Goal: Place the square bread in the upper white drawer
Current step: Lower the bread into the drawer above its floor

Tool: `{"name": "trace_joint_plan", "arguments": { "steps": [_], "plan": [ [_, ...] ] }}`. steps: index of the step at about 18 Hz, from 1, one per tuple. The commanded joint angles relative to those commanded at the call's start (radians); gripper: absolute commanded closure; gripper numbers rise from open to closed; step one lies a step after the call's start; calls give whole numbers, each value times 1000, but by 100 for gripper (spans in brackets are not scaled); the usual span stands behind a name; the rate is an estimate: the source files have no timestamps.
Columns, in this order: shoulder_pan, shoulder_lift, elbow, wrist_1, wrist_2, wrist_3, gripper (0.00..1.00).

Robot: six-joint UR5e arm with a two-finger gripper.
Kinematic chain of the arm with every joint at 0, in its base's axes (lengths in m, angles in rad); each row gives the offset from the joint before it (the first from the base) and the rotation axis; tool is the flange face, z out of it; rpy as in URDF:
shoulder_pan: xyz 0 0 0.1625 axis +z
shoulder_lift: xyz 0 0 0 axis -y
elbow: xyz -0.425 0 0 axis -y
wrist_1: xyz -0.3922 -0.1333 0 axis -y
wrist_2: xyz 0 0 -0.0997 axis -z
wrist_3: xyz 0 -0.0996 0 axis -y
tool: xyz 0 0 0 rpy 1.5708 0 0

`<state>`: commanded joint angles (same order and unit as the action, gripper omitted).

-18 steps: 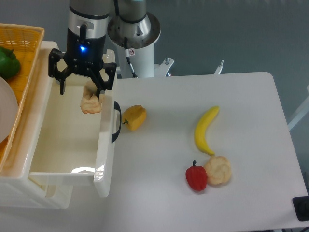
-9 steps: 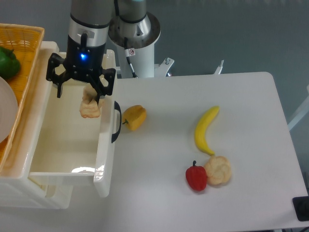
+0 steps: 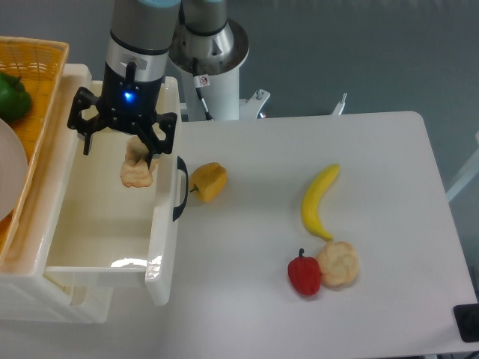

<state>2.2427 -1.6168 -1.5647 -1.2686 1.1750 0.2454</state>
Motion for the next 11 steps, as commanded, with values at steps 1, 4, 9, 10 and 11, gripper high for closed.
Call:
{"name": "trace_joint_plan", "arguments": {
  "steps": [1, 4, 9, 10, 11],
  "plan": [
    [-2, -2, 0, 2, 0, 0, 1],
    [3, -3, -2, 0, 0, 0, 1],
    [0, 0, -2, 0, -21, -8, 0],
    [5, -2, 2, 0, -38, -8, 0],
    [11, -2, 3, -2, -57, -11, 0]
  ]
}}
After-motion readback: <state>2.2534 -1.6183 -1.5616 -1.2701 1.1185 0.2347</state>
